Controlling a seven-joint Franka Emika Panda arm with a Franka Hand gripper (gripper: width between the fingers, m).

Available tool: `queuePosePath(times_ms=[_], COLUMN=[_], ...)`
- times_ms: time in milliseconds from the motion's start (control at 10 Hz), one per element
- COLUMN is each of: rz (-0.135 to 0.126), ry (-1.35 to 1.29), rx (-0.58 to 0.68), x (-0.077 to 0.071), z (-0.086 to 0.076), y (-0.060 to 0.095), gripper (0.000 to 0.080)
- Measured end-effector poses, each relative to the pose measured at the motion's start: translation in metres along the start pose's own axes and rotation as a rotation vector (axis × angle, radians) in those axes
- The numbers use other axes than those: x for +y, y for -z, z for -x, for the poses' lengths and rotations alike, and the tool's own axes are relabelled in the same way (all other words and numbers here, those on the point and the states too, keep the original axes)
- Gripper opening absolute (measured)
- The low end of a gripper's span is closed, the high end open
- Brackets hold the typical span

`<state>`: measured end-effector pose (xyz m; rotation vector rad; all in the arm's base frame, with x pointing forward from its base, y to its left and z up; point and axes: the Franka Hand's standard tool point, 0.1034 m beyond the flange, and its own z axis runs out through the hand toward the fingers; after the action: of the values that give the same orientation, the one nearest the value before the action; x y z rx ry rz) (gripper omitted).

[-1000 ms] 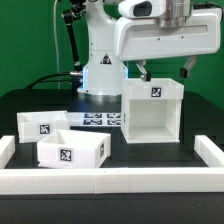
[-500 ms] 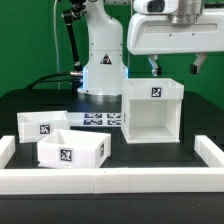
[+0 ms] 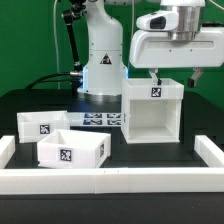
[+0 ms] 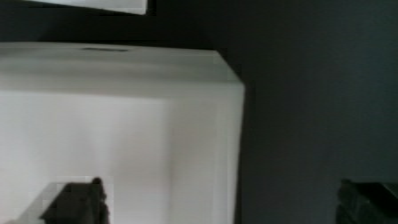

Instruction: Assemble drawer

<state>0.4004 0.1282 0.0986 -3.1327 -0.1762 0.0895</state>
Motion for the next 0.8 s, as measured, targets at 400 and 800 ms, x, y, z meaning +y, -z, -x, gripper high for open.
queuePosePath(times_ms=[400, 800], rz=[-0.014, -0.014], ry=[0.001, 0.003], rx=[-0.005, -0.005], x=[0.0052, 0.0043], z=[-0.0018, -0.0015], y=[-0.0012, -0.0014], gripper=[0.0523, 0.0101])
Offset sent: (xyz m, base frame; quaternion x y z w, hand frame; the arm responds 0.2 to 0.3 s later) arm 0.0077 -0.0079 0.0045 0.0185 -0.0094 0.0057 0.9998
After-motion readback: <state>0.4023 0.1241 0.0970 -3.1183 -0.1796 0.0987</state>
